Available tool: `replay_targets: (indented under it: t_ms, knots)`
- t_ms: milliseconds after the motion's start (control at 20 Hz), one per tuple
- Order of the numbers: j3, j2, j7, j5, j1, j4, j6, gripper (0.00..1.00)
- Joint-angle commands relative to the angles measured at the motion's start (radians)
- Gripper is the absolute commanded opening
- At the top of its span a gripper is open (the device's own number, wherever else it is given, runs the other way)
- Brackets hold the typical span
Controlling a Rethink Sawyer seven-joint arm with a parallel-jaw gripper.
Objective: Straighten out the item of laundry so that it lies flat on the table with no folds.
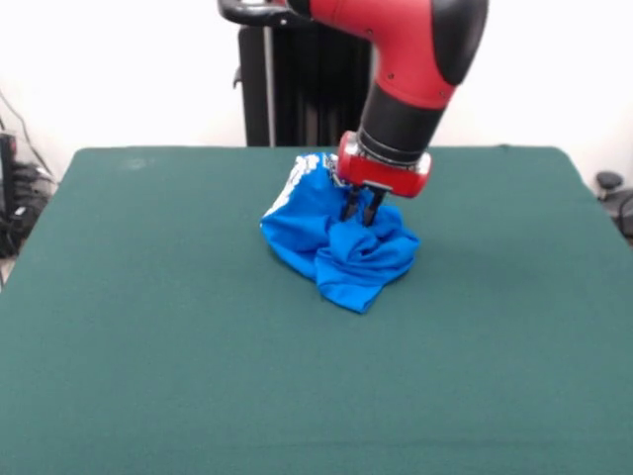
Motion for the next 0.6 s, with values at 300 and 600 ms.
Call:
replay_targets:
  t_ms: [300, 600]
  knots:
    - [0.242, -0.267, 0.122, 0.089, -0.151, 0.114, 0.276, 0.00]
    - [0.183, -0.388, 0.181, 0.069, -0.107, 0.100, 0.453, 0.00]
